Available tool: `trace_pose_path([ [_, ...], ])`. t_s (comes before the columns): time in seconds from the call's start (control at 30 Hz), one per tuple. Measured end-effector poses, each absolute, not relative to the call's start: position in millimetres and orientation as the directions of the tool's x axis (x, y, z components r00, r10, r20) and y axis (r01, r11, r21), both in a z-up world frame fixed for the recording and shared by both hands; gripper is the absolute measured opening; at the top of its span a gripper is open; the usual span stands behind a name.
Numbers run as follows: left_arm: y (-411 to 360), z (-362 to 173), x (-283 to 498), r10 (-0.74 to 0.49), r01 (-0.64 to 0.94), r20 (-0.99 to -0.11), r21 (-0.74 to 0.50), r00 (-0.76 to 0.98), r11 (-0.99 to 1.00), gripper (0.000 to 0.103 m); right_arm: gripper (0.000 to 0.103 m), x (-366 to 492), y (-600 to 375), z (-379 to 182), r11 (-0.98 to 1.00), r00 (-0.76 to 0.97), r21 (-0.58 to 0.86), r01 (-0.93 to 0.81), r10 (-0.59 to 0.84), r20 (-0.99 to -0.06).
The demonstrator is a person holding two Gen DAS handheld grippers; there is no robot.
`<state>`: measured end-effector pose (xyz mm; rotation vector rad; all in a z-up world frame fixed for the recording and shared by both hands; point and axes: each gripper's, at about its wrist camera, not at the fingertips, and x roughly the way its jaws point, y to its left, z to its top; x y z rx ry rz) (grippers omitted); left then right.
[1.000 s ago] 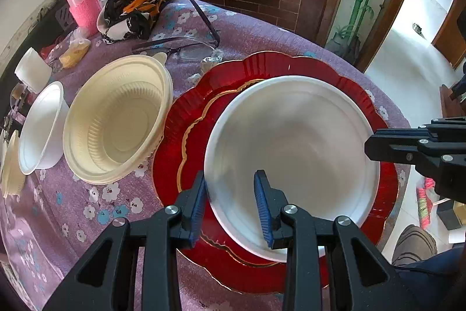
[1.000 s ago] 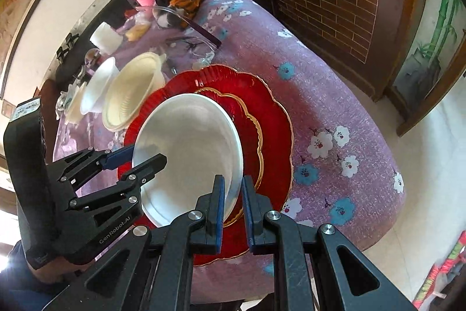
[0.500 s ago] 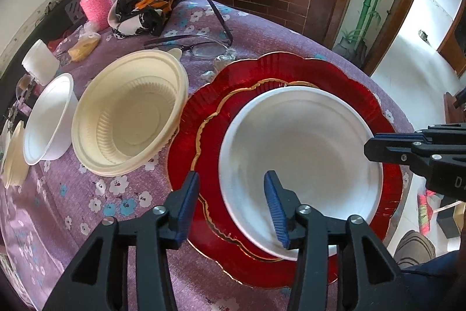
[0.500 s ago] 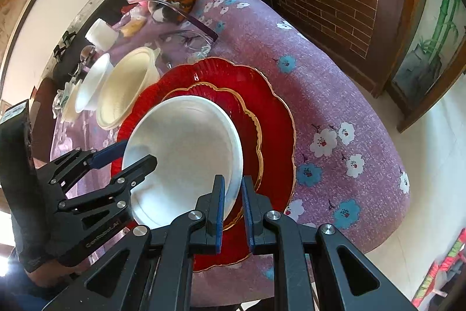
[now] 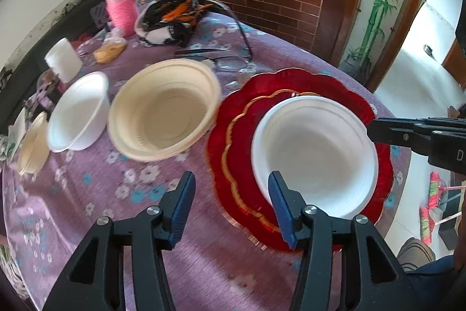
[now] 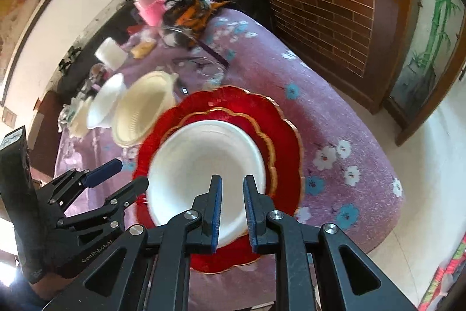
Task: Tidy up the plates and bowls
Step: 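Withdraw the left gripper and move it to the cream handled bowl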
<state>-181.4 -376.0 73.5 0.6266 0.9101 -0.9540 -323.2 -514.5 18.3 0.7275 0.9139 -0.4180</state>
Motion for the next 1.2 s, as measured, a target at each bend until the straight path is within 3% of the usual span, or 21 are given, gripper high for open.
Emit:
trace_pose_path([
  [0.63, -251.3, 75.0, -140.4, -0.338, 0.744, -0.872, 0.044, 0.355, 0.667, 0.053, 0.017, -252.8, -411.3, 17.4, 0.823, 0.546, 0.395, 0.407, 0.128, -0.828],
  [1.03, -232.5, 74.3, -119.0, -0.333, 0.694, -0.884, -0.014, 0.327, 0.72, 0.054, 0.021, -228.7, -413.0, 17.5, 0.809, 0.543, 0.453, 0.374, 0.205, -0.814],
  [1.2, -248.7, 80.1, -92.6, -0.373, 0.672, -0.888, -0.104, 0.27, 0.733, 0.066, 0.028, -211.6, -447.9, 36.2, 0.814, 0.569, 0.437, 0.383, 0.165, -0.806],
])
